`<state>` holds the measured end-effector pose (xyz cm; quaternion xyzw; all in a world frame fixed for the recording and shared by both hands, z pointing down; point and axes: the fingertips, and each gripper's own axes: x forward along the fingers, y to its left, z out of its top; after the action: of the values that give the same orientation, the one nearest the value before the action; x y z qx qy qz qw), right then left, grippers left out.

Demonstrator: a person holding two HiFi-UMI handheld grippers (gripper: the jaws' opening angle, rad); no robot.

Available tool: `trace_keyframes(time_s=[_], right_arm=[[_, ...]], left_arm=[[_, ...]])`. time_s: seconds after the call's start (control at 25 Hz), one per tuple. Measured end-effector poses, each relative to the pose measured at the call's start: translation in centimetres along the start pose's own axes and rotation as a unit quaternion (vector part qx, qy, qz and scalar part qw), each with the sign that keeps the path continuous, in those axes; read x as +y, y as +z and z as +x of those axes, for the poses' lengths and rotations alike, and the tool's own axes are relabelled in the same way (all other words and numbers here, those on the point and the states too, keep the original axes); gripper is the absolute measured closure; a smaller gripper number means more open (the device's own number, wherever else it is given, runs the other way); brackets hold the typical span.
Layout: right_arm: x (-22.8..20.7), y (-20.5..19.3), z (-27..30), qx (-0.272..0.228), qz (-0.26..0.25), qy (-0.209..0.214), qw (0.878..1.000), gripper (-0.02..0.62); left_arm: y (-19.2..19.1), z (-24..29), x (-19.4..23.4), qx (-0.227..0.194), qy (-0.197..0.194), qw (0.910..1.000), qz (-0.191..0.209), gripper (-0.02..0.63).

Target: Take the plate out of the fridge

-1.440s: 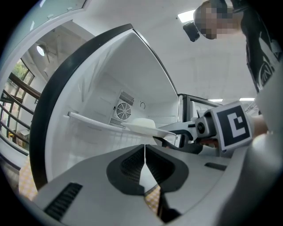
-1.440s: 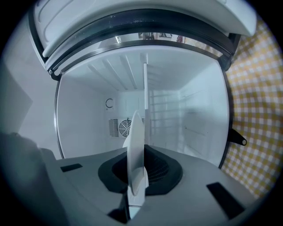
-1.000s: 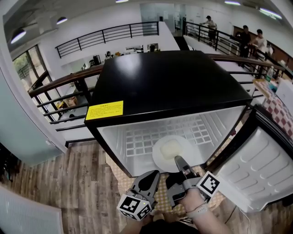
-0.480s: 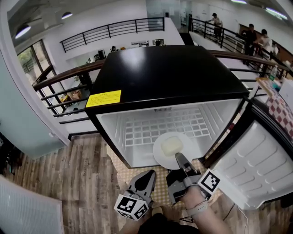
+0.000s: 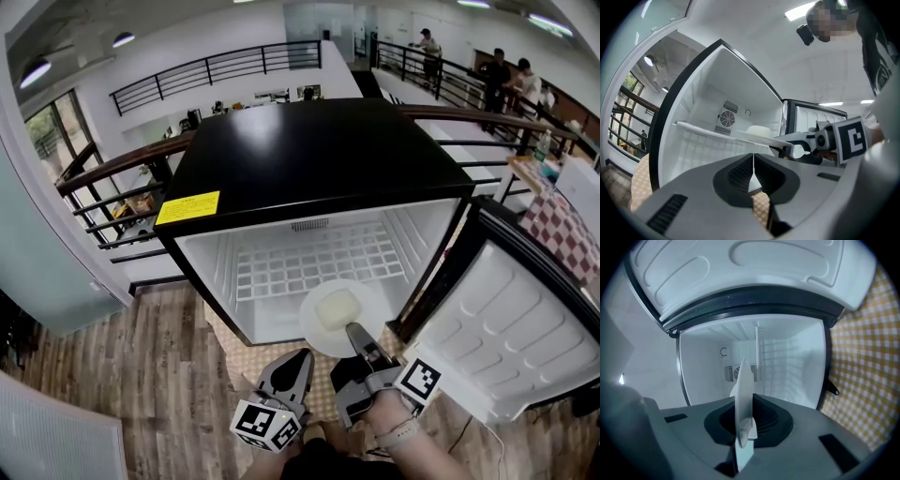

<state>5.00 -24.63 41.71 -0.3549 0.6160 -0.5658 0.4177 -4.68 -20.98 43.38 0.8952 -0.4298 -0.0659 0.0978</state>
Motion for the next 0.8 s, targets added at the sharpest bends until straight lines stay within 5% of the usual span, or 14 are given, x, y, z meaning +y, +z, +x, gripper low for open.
trace_keyframes(time_s=[0.8], right_arm=[[-0.3, 0.1, -4.1, 0.007, -0.003, 0.004, 1.000, 0.552]], left_arm=[[-0.7, 0.4, -3.0, 0.001, -0.017, 0.9999, 0.000, 0.591]])
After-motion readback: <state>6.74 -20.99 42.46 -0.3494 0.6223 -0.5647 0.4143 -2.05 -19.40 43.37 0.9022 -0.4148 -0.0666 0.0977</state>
